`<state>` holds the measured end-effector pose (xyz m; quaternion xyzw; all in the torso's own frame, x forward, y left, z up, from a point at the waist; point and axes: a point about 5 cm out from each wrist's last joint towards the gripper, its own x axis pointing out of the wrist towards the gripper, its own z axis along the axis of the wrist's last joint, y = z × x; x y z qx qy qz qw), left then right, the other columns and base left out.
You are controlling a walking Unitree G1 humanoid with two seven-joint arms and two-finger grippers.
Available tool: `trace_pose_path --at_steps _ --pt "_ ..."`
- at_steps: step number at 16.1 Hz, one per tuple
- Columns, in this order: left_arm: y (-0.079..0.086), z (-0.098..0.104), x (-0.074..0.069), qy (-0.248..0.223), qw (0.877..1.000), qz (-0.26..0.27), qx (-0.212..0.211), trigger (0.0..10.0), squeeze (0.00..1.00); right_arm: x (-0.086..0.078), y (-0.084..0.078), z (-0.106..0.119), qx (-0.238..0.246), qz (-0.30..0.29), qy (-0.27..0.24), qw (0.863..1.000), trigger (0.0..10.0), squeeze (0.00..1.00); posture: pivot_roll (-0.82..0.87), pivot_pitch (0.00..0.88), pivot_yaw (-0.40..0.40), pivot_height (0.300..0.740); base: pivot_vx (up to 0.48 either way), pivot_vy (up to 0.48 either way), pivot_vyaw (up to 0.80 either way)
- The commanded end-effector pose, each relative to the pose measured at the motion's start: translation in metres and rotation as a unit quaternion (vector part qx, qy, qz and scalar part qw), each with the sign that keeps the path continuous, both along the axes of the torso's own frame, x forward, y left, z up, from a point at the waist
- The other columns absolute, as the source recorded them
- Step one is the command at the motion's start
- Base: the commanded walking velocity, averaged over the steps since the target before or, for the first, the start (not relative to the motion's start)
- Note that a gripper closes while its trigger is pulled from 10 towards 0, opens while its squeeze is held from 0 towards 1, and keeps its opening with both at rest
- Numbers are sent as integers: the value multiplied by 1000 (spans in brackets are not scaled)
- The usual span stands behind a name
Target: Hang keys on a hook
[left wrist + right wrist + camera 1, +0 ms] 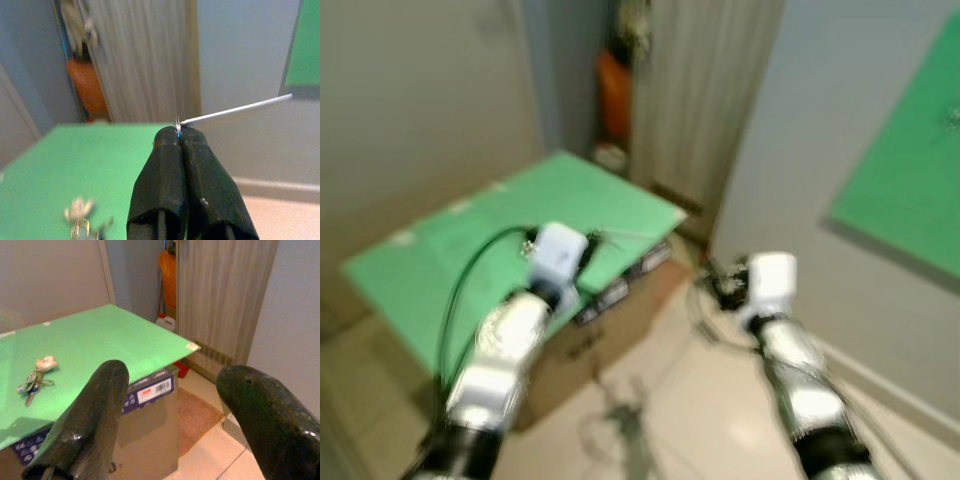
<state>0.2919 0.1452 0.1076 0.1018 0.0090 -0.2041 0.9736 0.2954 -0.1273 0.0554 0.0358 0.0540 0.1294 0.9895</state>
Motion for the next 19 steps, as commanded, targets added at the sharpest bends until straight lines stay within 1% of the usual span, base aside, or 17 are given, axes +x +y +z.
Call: trace_pose_path --at_steps 1,5,8,9,13,15,16,19 --pt "-12 4 0 -6 1000 -27 0 10000 0 1 -13 3 -11 -14 -10 1000 10000 0 50 0 10 736 480 0 0" --pt "-16 4 -1 -9 999 -46 8 10000 0 -1 -10 1 -13 -12 -10 1000 10000 0 49 0 18 736 480 0 0" --pt "-16 5 -2 -9 998 -55 5 10000 0 -2 -7 1 -12 -10 -12 1000 10000 0 47 0 24 736 480 0 0" --pt "-17 5 -3 -7 998 -60 6 10000 0 -3 -6 -1 -7 -12 -5 1000 10000 0 46 0 26 736 480 0 -531" --pt "-19 4 -3 -7 997 -71 14 10000 0 -3 -8 -1 -2 -15 -5 1000 10000 0 46 0 27 736 480 0 -544" --pt "-22 4 -4 -8 996 -85 20 10000 0 -3 -8 -1 0 -15 -5 1000 10000 0 45 0 28 736 424 0 -550" --pt "-25 4 -6 -6 995 -99 21 10000 0 -3 -8 -1 3 -15 -4 1000 10000 0 45 0 29 736 352 -322 -556" --pt "-26 4 -6 -4 994 -108 19 10000 0 -3 -8 -1 6 -15 -1 1000 10000 0 43 0 32 736 329 -346 -552"
